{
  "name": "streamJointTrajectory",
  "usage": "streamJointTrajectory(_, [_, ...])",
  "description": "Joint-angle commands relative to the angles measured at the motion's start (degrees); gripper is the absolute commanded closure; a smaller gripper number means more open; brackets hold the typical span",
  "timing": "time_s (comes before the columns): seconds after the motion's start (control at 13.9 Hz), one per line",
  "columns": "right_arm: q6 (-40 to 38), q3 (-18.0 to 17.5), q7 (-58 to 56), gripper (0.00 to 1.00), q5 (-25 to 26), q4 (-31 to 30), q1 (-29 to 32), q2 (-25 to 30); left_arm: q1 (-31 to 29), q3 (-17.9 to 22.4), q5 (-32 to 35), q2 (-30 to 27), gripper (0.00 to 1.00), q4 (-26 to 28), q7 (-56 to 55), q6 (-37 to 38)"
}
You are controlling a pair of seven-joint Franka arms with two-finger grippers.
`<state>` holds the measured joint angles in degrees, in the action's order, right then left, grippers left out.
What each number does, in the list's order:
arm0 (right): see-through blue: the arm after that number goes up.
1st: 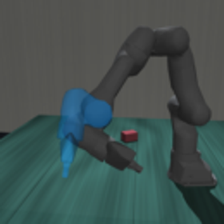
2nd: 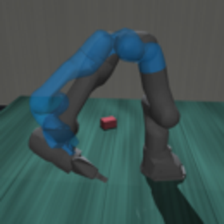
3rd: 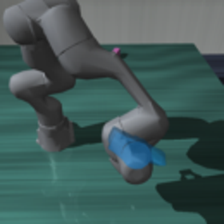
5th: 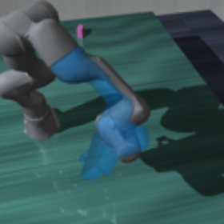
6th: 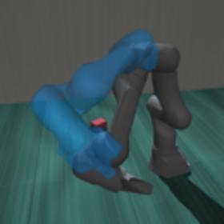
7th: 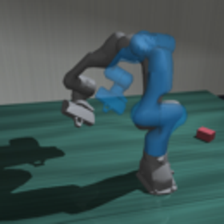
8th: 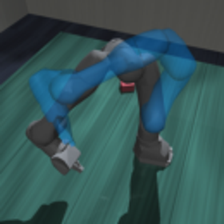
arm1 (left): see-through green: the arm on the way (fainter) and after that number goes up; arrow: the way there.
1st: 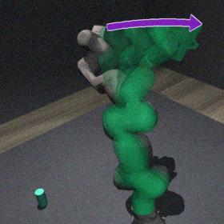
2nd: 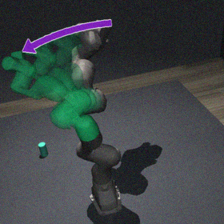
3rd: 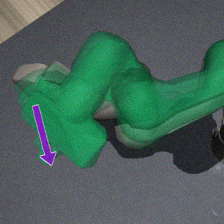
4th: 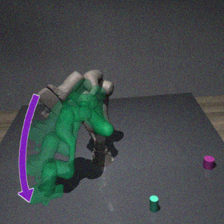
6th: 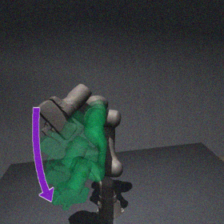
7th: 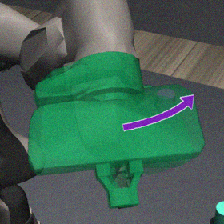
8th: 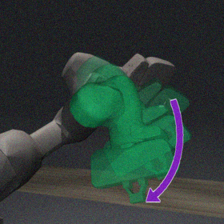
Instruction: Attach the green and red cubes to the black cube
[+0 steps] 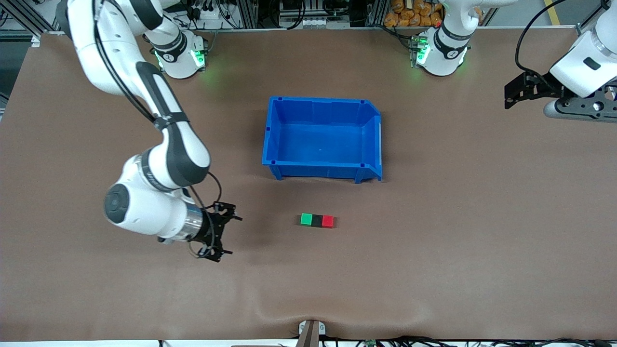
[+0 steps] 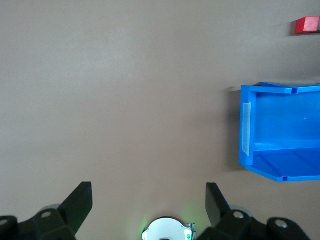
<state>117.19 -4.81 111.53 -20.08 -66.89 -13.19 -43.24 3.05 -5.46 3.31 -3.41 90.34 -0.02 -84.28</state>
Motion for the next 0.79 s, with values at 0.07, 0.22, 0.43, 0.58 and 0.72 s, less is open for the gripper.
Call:
streamJointTrajectory(0.07, [-6.1,-3.6,-8.1,0.00,1.5,-0.8,5.7,5.0,0.1,-0.3,1.1,-0.8,0.00,-0.5,-0.3,1.3])
streamJointTrajectory(0.22, [-10.3,-3.9,-14.4,0.00,3.7,-0.9,7.4,6.5,0.1,-0.3,1.1,-0.6,0.00,-0.7,-0.4,1.2])
streamJointTrajectory(0.43, [-17.1,-4.0,-25.8,0.00,10.0,-1.0,8.4,8.0,0.0,-0.3,0.7,-0.5,0.00,-0.7,-0.6,1.0])
streamJointTrajectory(0.58, [-20.6,-4.1,-32.0,0.00,10.4,-1.0,10.7,9.2,-0.1,-0.3,0.5,-0.5,0.00,-0.7,-0.6,0.8])
streamJointTrajectory(0.72, [-24.3,-4.0,-40.7,0.00,10.5,-1.2,12.9,11.0,0.0,-0.3,0.5,-0.3,0.00,-0.7,-0.6,0.7])
